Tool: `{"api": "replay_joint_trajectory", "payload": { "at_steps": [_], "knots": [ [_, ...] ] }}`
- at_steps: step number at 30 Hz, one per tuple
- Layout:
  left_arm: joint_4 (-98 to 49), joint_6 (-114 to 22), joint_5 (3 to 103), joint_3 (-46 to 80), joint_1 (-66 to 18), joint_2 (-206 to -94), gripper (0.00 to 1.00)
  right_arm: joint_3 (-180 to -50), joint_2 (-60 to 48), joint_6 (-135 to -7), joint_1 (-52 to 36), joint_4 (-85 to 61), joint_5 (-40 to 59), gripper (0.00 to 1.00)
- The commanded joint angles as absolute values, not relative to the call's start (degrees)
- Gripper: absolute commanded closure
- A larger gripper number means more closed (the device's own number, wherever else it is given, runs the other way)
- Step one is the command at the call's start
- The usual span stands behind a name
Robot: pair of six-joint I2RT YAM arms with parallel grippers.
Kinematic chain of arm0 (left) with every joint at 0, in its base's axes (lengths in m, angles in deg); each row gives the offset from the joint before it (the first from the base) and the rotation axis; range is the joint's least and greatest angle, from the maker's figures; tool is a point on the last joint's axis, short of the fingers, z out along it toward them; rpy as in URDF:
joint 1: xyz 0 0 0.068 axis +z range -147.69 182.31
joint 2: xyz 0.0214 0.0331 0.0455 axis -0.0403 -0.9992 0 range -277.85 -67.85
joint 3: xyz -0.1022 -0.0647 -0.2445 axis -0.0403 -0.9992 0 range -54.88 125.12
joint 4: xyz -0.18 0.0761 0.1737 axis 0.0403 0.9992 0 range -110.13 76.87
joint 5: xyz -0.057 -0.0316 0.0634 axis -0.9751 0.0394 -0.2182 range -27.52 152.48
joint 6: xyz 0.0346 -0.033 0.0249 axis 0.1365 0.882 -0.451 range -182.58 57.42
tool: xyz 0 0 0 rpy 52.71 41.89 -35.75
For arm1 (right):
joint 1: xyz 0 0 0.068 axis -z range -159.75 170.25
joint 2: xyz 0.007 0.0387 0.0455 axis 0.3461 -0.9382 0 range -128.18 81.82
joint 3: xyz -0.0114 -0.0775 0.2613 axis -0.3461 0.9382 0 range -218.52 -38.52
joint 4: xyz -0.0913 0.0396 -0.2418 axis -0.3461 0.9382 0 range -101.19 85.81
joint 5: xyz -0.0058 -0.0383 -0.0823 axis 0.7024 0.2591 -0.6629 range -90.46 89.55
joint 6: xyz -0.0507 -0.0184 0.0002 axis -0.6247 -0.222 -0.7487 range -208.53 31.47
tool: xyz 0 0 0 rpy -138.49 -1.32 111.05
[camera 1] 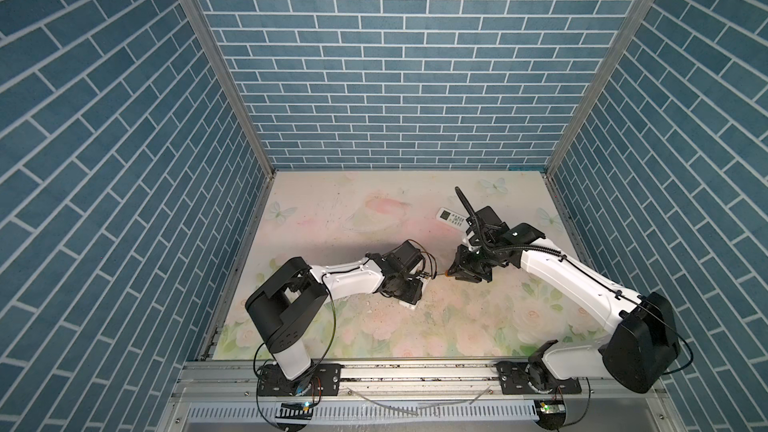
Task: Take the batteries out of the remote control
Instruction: 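Insert the screwdriver tip beside the farther battery with the right gripper, then pry the farther battery up with the screwdriver tip, right gripper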
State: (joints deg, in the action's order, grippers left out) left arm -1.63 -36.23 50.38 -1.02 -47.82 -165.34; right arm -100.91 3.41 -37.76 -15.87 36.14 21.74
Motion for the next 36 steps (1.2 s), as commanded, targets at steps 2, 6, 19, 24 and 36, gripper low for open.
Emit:
{"api": "replay_joint_trajectory", "payload": {
  "at_steps": [2,6,19,24,36],
  "knots": [
    [0.7,-35.7,50.0,-2.5,-48.6,-167.7,0.68,-99.3,3.8,-36.1,-16.2,35.4,22.2,1.00],
    [0.6,-35.6,49.9,-2.5,-48.7,-167.9,0.68,-99.4,3.3,-36.1,-16.2,35.0,22.3,1.00],
    [0.7,-35.7,49.9,-2.2,-49.0,-168.1,0.69,-100.3,2.4,-36.0,-16.2,33.1,23.1,1.00],
    [0.8,-35.7,50.1,-2.0,-49.4,-168.3,0.69,-100.4,2.5,-36.0,-16.2,32.7,23.3,1.00],
    [0.8,-35.6,50.2,-1.9,-49.7,-168.5,0.69,-100.6,2.5,-35.9,-16.2,32.4,23.5,1.00]
  ]
}}
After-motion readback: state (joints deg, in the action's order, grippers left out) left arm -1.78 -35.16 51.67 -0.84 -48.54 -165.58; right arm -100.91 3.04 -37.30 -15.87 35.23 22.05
